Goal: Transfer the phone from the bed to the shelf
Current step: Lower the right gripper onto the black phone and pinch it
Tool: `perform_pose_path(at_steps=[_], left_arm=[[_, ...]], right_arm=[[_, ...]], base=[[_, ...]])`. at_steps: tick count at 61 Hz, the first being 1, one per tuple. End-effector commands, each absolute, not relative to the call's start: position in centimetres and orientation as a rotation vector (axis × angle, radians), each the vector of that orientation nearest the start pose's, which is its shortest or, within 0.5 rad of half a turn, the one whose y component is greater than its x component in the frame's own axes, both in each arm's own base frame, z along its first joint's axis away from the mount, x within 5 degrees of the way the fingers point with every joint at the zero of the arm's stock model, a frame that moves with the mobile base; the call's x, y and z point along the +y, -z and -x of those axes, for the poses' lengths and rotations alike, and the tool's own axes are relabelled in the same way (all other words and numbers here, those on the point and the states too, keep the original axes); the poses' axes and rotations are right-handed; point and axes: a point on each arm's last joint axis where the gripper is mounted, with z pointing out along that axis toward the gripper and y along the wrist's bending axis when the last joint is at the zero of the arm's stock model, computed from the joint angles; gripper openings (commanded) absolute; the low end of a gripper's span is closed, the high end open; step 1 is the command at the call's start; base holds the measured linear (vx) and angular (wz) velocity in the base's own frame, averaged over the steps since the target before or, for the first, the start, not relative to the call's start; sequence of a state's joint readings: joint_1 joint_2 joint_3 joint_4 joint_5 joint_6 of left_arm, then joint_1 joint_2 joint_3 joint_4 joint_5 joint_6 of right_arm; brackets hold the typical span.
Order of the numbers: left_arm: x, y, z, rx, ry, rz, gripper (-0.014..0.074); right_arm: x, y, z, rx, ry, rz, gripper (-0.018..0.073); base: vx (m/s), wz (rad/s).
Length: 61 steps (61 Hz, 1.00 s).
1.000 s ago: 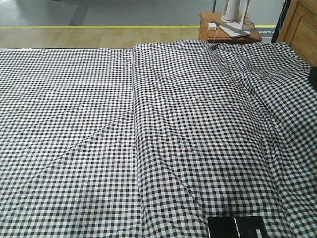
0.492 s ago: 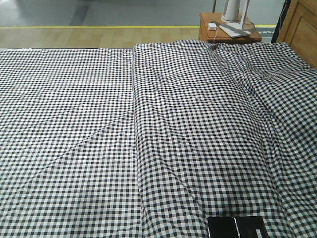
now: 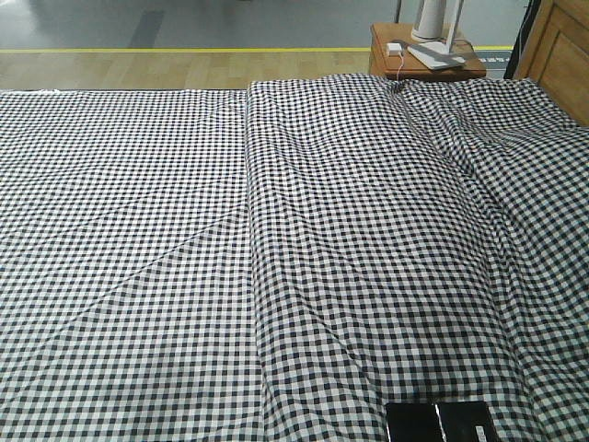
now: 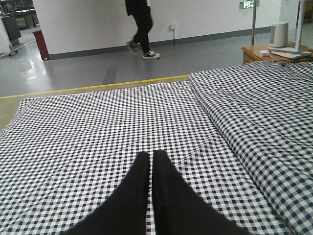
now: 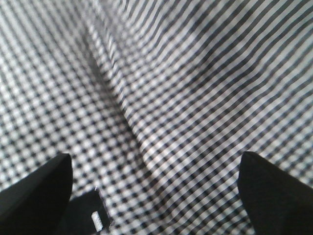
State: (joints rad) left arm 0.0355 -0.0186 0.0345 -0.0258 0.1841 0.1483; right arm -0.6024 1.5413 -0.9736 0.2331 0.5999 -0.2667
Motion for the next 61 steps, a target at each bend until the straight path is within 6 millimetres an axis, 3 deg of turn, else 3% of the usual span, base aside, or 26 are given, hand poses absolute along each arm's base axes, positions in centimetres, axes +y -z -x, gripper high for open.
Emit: perform_pose_path(at_steps=[1, 15, 32, 48, 61], left_arm=[[0.2, -20.0, -5.5, 1.583, -0.112, -0.057, 0.0001], [0.2, -20.0, -5.5, 1.583, -0.112, -0.057, 0.0001], [0.2, -20.0, -5.5, 1.583, -0.112, -0.057, 0.0001], [0.2, -20.0, -5.5, 1.583, -0.112, -0.057, 0.0001], [0.2, -20.0, -5.5, 1.583, -0.112, -0.057, 0.0001]], right_arm=[[-17.0, -22.6, -27.5, 2.504, 0.008, -0.559, 0.0631], [-16.2, -15.7, -29.6, 2.639, -0.335, -0.410, 0.0622], [-14.2, -7.7, -29.7, 2.733, -0.811, -0.264, 0.0607], [-13.3, -2.4, -29.0, 2.784, -1.014, -0.225, 0.0594], [-13.7, 0.0, -30.0, 2.785, -1.096, -0.213, 0.0594]], base=[[0.00, 0.00], [0.00, 0.00], [0.00, 0.00], [0.00, 0.00], [0.00, 0.00]])
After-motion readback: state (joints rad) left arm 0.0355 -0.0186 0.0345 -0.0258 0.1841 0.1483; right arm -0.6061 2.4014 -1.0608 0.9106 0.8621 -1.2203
